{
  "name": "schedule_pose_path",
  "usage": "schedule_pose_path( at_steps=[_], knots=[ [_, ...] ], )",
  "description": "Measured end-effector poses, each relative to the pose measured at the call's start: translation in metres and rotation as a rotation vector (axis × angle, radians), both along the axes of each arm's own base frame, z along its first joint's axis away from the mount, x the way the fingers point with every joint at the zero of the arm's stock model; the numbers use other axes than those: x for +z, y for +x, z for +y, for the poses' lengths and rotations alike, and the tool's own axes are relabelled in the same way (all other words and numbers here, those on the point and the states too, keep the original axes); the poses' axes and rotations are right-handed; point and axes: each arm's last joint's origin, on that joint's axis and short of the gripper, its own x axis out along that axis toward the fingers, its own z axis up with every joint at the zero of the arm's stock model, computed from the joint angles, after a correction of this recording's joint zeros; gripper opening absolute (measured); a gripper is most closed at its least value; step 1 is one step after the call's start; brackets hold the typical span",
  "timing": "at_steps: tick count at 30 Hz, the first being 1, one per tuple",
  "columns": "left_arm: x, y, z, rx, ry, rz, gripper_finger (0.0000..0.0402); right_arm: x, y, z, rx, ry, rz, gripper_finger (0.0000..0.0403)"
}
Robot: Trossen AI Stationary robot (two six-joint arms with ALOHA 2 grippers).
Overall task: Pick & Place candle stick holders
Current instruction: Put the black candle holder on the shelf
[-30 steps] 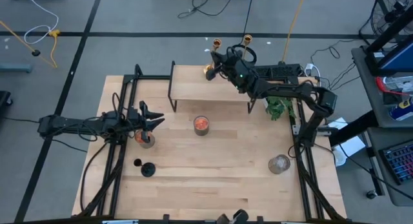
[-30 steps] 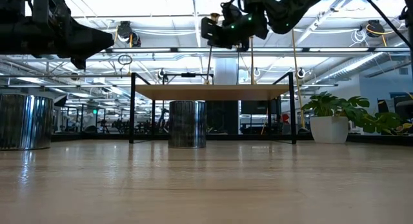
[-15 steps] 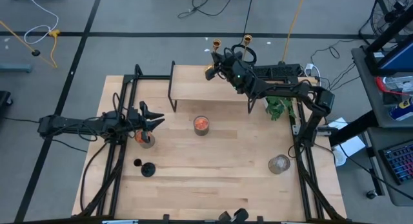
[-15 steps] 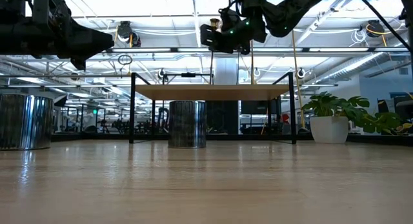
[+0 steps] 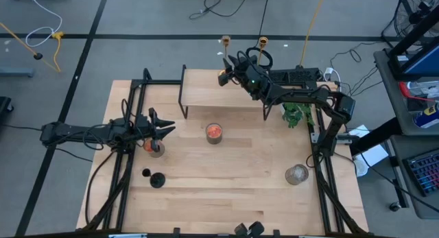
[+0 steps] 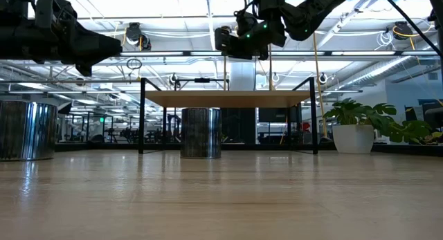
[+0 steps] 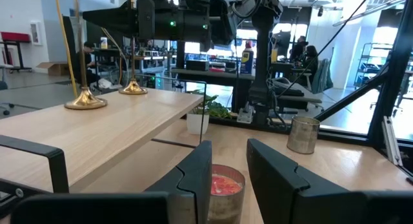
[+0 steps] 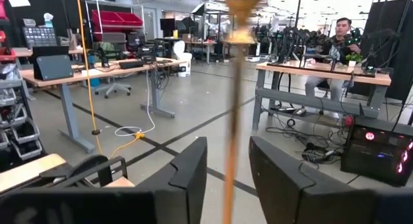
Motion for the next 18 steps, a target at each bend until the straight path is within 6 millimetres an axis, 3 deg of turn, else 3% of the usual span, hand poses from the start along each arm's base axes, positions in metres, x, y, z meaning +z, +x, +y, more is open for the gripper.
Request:
schedule_pose_path(
  at_steps=[5, 10, 18],
  knots=[
    [0.000, 0.000, 0.000, 0.000, 0.000, 0.000, 0.0104, 0.000, 0.001, 0.003, 0.008, 0.005, 0.010, 0.0131],
    [-0.002, 0.000, 0.000, -0.005, 0.001, 0.016, 0.0104, 0.000, -0.004, 0.017, 0.034, 0.074, 0.132, 0.0139],
    [-0.008, 0.001, -0.001, -0.024, 0.054, 0.092, 0.0104, 0.011, -0.018, 0.066, 0.141, 0.158, 0.357, 0.0132]
  ],
)
